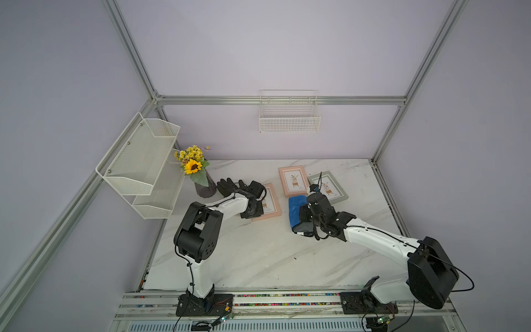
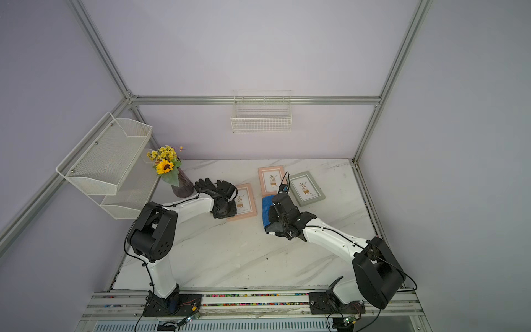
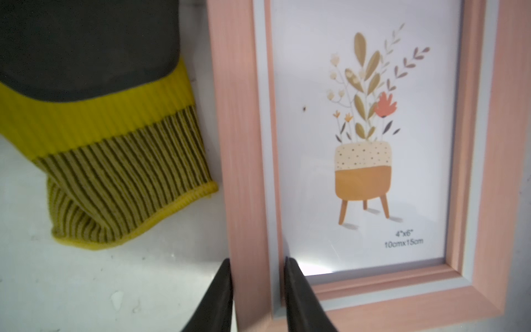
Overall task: Wipe the picture frame with a cloth
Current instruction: Move the picture frame to the center of the board, then wipe the dirt from the picture frame.
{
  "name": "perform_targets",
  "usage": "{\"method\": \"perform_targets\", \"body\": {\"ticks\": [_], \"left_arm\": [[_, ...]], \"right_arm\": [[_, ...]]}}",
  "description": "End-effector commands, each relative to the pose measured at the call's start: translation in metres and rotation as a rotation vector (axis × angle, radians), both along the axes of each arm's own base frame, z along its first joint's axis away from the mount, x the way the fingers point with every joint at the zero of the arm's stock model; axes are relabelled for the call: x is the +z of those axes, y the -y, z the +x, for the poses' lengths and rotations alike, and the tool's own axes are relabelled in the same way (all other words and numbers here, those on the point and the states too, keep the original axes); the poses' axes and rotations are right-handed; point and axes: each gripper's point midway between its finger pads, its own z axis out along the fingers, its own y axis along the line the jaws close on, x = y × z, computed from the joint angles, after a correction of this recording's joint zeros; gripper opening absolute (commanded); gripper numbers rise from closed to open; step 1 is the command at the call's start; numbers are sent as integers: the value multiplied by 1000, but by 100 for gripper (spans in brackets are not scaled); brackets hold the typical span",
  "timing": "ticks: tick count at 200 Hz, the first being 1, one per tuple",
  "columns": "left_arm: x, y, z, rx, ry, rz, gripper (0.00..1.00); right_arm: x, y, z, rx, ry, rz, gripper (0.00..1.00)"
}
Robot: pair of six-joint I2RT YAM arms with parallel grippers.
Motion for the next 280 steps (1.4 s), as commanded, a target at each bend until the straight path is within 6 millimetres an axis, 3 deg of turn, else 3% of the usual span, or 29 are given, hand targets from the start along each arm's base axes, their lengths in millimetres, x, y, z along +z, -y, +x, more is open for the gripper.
{"method": "perform_targets", "body": {"ticks": [1,35,65,86,102,123,151,182,209,248,280], "left_arm": [[-3,8,-26,-84,-40,24,30],[-2,29,-52,-169,-43,8,30],[14,49,-64,-247,3,-23,31],[33,46,-59,-237,73,-36,35],[51,39,-50,-208,137,-42,48],[62,27,-36,-155,170,-61,51],[44,14,-18,-91,123,-112,51],[32,29,-7,-110,105,-186,50],[33,43,-6,-130,122,-270,50],[28,49,-8,-137,126,-313,50],[15,49,-11,-136,98,-311,43]], "right_arm": [[10,2,7,-10,30,-32,17],[18,1,10,10,46,-55,17],[13,-9,9,57,23,-52,17],[6,-20,8,93,2,-55,17],[0,-31,7,115,-11,-75,17],[-9,-47,9,134,-40,-99,17],[-21,-64,11,146,-84,-93,16],[-35,-76,12,149,-134,-82,16],[-48,-80,10,140,-180,-66,16],[-78,-86,5,137,-257,-61,16],[-87,-104,-3,172,-284,-34,16]]}}
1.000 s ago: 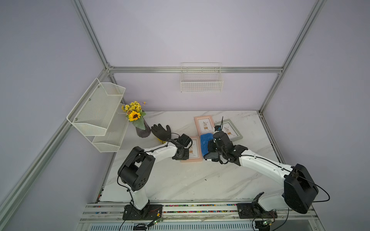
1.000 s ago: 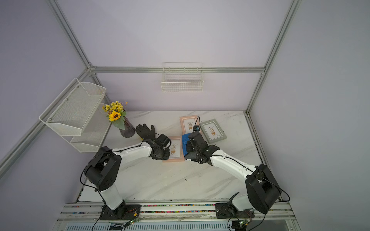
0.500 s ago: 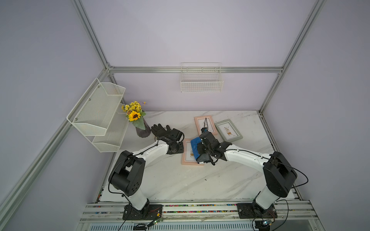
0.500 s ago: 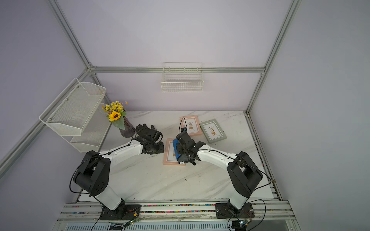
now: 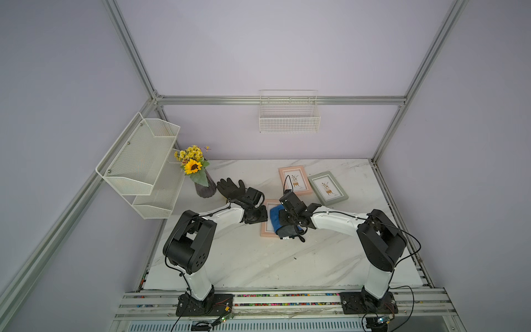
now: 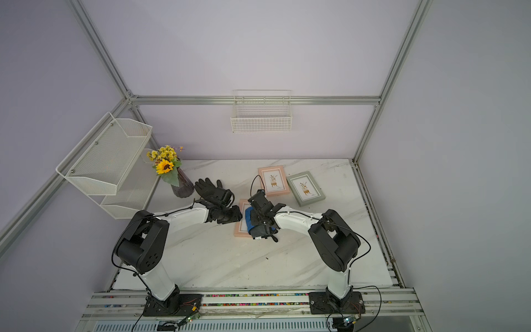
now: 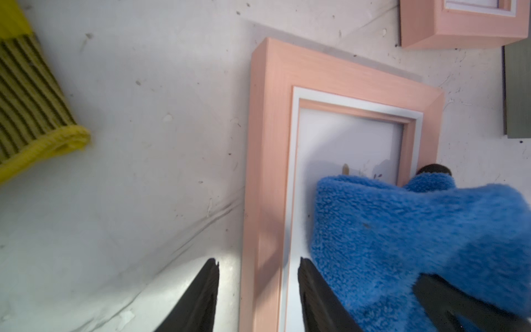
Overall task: Wipe the picture frame with a cloth
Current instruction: Wipe the dirt from the picture frame.
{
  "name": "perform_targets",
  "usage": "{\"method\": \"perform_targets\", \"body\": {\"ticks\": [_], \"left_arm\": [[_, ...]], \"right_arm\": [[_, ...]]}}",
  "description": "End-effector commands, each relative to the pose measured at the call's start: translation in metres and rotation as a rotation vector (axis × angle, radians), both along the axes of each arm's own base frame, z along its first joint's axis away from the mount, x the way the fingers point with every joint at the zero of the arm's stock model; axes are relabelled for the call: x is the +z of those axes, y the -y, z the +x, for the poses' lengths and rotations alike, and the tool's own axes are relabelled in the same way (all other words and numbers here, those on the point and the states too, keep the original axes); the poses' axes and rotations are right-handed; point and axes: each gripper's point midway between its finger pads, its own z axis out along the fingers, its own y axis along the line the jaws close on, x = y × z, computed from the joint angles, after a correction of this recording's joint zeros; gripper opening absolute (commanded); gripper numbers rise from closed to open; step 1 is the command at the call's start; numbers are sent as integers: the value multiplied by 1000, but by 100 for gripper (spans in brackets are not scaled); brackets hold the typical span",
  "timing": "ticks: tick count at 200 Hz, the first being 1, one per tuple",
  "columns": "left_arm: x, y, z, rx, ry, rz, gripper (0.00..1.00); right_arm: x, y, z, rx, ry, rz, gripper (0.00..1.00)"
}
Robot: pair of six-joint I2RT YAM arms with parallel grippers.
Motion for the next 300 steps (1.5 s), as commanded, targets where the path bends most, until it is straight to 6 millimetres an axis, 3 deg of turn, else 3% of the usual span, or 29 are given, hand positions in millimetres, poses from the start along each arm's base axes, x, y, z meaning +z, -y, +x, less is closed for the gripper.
{"method": "perform_targets", "body": {"ticks": [1,59,115,132,173,211,231,252,285,300], "left_arm": [[4,10,7,-9,27,-48,43],[-5,10,5,-13,10,-37,35],[-32,-13,-8,41,-42,67,32],[-36,-14,-11,48,-48,71,32],[-29,-7,-11,40,-25,26,32],[-28,-1,-10,25,-25,7,32],[-27,-1,-11,24,-26,6,31],[-28,-3,-11,31,-25,12,30],[-31,-5,-13,50,-25,7,29],[-34,-3,-14,46,-31,1,30]], "right_arm": [[0,-20,-6,20,-31,48,16],[-1,-24,6,-8,-31,12,15],[-3,30,23,-150,-19,-124,13],[-2,38,24,-169,-12,-158,13],[-12,17,26,-127,-48,-141,11],[-12,-28,21,-36,-78,-2,11],[-16,-35,22,-37,-97,23,11],[-18,-10,31,-105,-71,-56,11],[-22,56,43,-250,-38,-211,11],[-19,49,44,-218,-26,-214,11]]}}
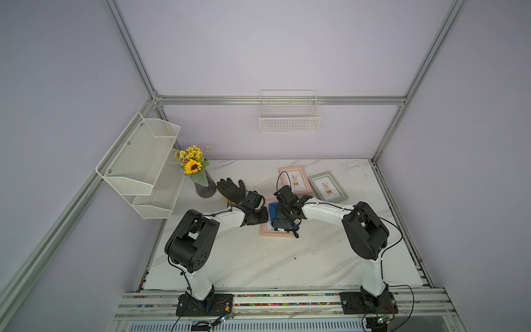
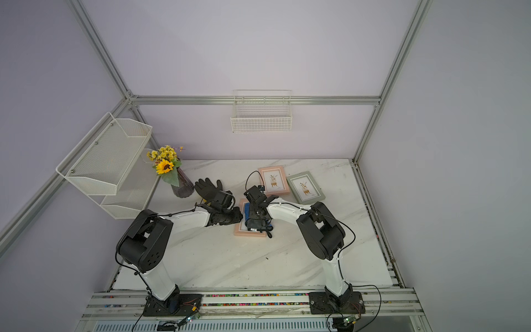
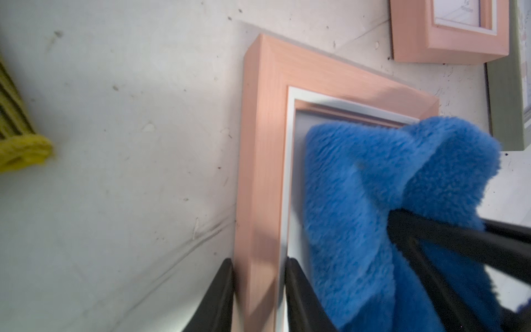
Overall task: Wipe the picture frame with a cloth
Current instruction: Wipe the dirt from the picture frame.
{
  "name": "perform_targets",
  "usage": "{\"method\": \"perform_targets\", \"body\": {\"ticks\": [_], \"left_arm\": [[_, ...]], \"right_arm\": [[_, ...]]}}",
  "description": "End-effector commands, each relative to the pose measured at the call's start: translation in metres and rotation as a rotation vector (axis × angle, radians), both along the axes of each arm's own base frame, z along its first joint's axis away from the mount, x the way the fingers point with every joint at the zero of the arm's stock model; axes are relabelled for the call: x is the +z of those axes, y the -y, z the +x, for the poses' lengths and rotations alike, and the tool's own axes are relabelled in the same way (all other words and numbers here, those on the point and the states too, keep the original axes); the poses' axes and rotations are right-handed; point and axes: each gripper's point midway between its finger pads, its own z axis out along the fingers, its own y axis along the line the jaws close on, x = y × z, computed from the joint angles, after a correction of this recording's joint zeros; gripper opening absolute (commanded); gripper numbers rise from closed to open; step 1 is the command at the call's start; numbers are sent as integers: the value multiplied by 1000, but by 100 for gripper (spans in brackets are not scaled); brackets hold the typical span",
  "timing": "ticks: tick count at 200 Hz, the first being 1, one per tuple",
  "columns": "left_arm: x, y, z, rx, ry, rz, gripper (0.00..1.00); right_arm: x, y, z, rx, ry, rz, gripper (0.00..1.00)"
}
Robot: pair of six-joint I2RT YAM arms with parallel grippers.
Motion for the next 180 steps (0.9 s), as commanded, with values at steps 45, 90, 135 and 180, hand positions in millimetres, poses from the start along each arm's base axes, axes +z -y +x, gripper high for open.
{"method": "perform_targets", "body": {"ticks": [45,90,135,180], "left_arm": [[-23,-9,-18,33,-68,36,29],[-19,-11,-18,52,-57,25,28],[-20,-14,-18,76,-51,27,27],[-19,-8,-16,80,-51,-6,27]], "right_arm": [[-14,-36,-2,74,-6,-101,11],[-9,-46,8,70,-6,-10,11],[-20,31,12,-76,-24,-93,11],[-10,-18,11,12,-4,3,11]]}}
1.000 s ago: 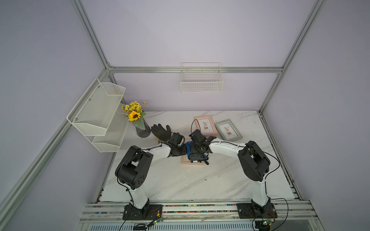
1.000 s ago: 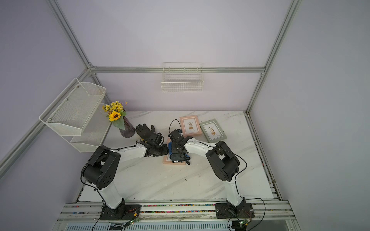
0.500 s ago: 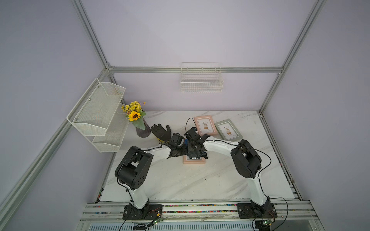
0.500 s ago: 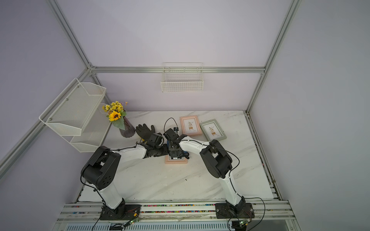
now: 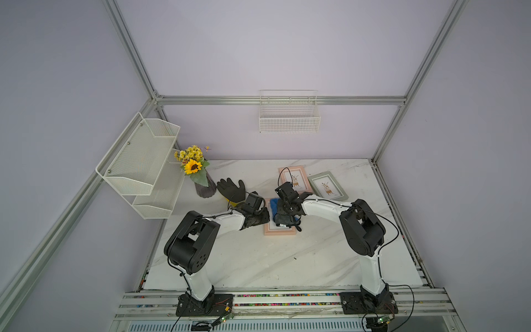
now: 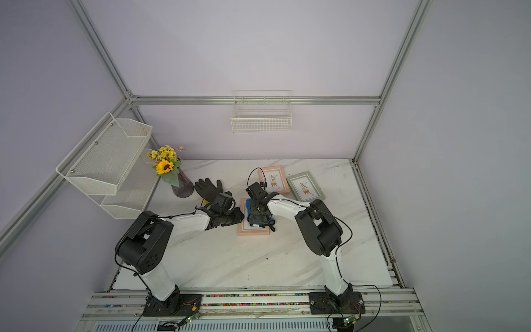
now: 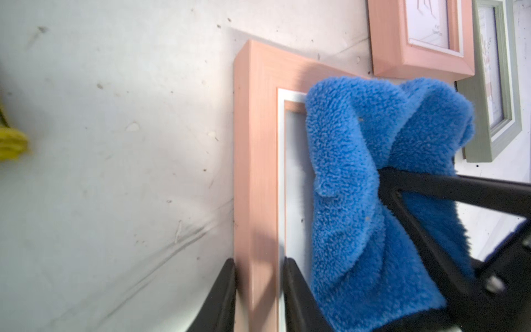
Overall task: Wipe the picture frame with a cloth
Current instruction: Wipe the dirt from the picture frame.
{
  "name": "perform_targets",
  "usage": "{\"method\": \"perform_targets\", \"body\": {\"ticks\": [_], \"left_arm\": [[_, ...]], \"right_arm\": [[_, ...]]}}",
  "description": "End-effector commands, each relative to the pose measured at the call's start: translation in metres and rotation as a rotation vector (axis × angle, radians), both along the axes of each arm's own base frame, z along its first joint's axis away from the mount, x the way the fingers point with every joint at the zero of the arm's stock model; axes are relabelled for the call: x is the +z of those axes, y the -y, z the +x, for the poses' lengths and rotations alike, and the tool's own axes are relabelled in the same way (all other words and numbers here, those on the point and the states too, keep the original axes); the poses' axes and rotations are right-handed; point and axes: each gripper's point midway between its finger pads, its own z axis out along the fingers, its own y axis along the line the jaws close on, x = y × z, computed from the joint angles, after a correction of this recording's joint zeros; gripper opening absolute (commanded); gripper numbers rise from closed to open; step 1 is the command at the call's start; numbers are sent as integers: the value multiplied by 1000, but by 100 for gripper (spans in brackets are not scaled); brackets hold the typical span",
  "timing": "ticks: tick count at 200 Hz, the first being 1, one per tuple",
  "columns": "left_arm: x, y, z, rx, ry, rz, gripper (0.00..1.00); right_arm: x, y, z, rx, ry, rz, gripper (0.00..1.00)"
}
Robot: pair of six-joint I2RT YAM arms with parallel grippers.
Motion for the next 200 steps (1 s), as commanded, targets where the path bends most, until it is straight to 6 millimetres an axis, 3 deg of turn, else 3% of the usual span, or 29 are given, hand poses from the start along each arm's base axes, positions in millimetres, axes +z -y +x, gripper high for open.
{"method": "perform_targets", "body": {"ticks": [1,17,28,41,73,95,143,171,200], "left_arm": [[-20,-14,-16,33,-85,42,27],[-20,-12,-17,29,-87,36,27],[-19,-12,-17,30,-86,35,27],[-20,-13,-16,34,-88,35,27],[-20,-12,-16,36,-89,27,27],[-21,-10,-15,35,-92,24,27],[-20,-9,-12,29,-95,34,28],[-19,-11,-14,30,-94,42,28],[-22,-12,-14,34,-102,45,28]], "right_arm": [[-8,-17,-8,28,-22,-7,11],[-4,-37,-8,62,-23,21,11],[-3,-38,-6,63,-25,33,11],[2,-23,0,32,-10,22,11],[8,36,10,-69,6,-25,11],[19,51,15,-90,33,-81,10],[44,-4,25,5,91,17,9],[34,-34,29,63,68,65,10],[9,-47,26,89,2,62,9]]}}
